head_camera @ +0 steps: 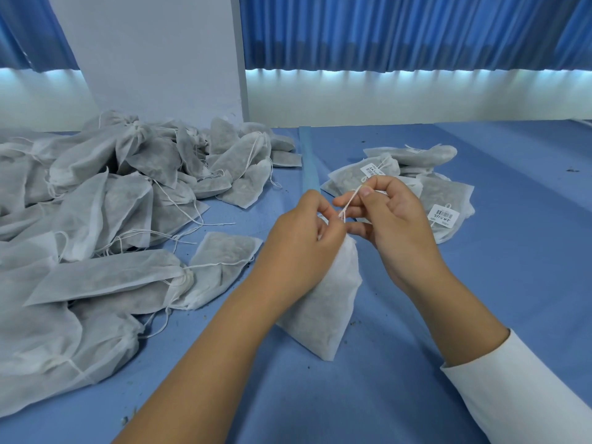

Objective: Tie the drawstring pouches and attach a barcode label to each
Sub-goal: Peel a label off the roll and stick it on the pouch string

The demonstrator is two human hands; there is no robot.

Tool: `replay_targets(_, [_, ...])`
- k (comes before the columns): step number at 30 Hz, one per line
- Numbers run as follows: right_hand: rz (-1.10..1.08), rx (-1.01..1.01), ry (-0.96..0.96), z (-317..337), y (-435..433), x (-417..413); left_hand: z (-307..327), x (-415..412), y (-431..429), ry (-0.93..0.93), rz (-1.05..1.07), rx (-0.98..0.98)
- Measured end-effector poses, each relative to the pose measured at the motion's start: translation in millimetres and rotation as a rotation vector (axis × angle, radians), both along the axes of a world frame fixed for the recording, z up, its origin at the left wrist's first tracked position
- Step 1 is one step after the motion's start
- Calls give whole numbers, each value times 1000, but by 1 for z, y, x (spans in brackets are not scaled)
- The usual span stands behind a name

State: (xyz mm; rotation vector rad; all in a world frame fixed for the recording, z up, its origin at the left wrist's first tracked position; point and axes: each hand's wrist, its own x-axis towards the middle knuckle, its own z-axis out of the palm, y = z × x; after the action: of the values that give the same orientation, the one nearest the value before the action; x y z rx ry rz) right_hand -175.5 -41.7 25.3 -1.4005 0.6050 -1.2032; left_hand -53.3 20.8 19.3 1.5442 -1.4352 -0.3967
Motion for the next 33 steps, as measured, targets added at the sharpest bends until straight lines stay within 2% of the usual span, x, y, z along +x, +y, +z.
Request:
replay_targets(10, [-50,26,30,1,0,-1,2,-5,2,-43,-117,-27])
replay_targets(16, [-11,17,-18,5,-2,-5,-1,-2,0,-17,-41,-32])
replay_targets(21, [-42,-173,27,4,4,0,-3,2,-4,45,88,-33])
replay_targets(26, [-56,-377,128,1,12,4,0,8,-8,205,180,33])
replay_targets(33, [-33,-464,192,-2,20,6,0,14,-11,358,263,16])
